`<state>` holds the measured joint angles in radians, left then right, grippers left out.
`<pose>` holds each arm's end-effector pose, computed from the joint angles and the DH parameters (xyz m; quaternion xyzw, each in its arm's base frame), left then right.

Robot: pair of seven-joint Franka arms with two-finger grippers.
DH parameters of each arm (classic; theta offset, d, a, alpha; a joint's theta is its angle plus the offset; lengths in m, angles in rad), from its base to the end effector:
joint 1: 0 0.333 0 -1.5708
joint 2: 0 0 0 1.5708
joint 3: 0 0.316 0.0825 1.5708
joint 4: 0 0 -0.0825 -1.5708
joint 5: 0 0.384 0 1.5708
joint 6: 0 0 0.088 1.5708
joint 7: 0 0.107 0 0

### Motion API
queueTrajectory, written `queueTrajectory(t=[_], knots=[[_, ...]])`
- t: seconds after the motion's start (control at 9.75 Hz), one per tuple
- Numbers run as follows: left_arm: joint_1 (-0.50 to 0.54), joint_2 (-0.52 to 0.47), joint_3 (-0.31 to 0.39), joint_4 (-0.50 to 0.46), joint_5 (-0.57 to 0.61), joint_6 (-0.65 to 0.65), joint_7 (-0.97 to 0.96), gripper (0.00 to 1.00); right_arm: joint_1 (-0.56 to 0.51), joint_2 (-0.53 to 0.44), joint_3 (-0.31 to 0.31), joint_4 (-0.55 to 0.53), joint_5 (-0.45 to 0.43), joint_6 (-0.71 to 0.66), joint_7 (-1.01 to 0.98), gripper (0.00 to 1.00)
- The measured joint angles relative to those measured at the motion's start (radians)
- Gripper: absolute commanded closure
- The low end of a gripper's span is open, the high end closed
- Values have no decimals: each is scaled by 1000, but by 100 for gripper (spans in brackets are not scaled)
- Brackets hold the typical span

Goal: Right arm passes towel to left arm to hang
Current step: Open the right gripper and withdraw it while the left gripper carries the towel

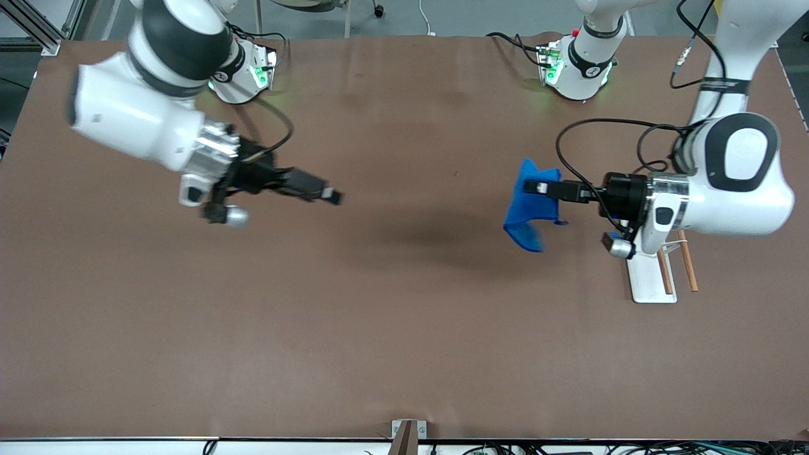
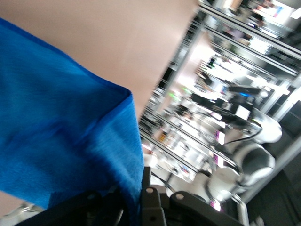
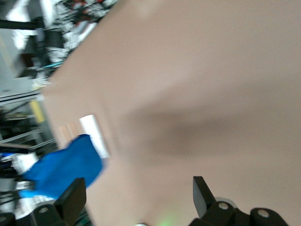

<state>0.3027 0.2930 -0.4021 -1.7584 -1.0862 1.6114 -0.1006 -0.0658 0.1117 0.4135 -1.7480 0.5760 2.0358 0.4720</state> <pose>0.5975 -0.1298 0.4451 0.8068 0.1241 -0.2341 0.5281 0.5713 0.2286 0.5332 -0.9400 0.1651 0.0343 0.2967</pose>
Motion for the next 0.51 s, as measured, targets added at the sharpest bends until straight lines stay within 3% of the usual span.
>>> queueTrajectory(t=[0.21,0.51], knots=[[45,0,1,28,228,2,-72,100,-2,-61,-148,1,-212,-174,-33,0],[110,1,4,49,522,4,-97,100,-6,-121,-394,2,-400,-262,-278,0]])
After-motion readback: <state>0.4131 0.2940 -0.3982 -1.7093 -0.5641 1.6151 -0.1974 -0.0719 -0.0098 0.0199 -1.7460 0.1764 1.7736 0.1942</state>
